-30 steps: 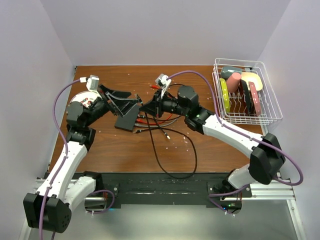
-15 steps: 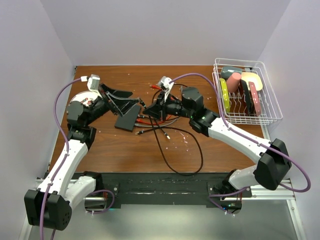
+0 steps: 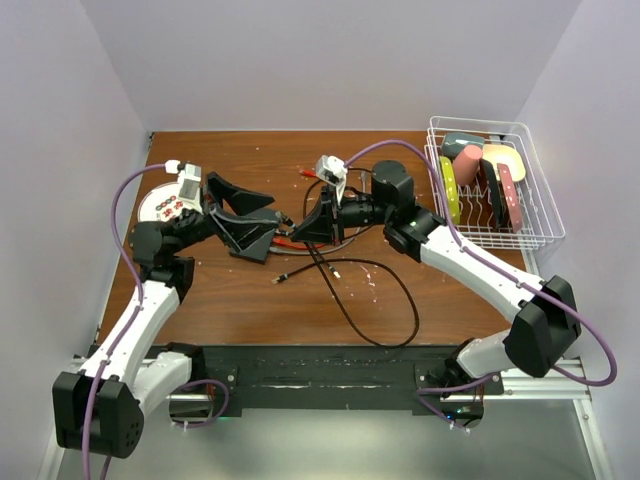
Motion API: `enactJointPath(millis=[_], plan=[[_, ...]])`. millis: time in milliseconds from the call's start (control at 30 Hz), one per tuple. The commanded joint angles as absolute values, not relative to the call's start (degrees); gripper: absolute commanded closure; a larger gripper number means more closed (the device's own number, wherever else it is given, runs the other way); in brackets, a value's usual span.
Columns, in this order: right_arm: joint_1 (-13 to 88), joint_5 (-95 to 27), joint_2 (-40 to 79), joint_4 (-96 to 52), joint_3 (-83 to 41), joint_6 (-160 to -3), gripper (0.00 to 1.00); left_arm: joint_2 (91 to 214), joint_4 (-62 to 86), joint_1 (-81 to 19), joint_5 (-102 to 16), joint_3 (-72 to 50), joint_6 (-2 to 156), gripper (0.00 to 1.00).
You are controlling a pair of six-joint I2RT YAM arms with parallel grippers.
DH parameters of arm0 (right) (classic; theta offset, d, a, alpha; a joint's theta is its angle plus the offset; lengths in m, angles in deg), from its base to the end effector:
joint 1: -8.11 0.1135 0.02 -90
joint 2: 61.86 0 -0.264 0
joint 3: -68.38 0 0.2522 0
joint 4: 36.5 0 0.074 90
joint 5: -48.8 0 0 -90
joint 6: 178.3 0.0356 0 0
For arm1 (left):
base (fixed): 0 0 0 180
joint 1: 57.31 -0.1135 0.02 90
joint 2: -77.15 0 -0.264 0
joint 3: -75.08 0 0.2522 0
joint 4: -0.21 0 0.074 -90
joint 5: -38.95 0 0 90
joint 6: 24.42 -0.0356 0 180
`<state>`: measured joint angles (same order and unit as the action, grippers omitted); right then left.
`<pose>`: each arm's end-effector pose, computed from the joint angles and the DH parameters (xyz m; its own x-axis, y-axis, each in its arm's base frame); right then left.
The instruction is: Insert the plug into the switch port
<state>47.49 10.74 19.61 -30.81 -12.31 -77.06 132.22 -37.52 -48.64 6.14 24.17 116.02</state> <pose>0.2360 0.2300 0.3603 -0.2795 -0.0740 -0.9573 -0.9598 -0.0055 0.2807 0.1913 -0.0594 0.3632 -0.2486 -0.3847 -0.8890 0.9144 0.2097 -0.3464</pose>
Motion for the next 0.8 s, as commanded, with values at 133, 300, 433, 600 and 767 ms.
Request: enactJointPath(millis=[133,300,433,600,767], plan=[[47.8,15.9,20.0,-33.5,-14.4,-76.7,1.0,134.2,-45.0,-48.3,8.6,24.7,118.4,0.33],[47.9,15.9,20.1,-33.5,-14.6,-76.3,1.0,135.9,-46.1,-47.0,8.9,24.3,118.2,0.39],[48.4,15.8,20.8,-33.5,-14.7,-76.3,1.0,137.2,-46.5,-44.0,8.7,23.5,118.0,0.44],[48.5,14.3,20.8,-33.3,-14.9,-76.3,1.0,138.4,-45.6,-42.4,7.8,22.6,116.6,0.86],[48.5,6.0,18.7,-29.6,-15.8,-77.8,0.83,135.6,-34.9,-42.4,3.2,21.3,110.9,1.0]])
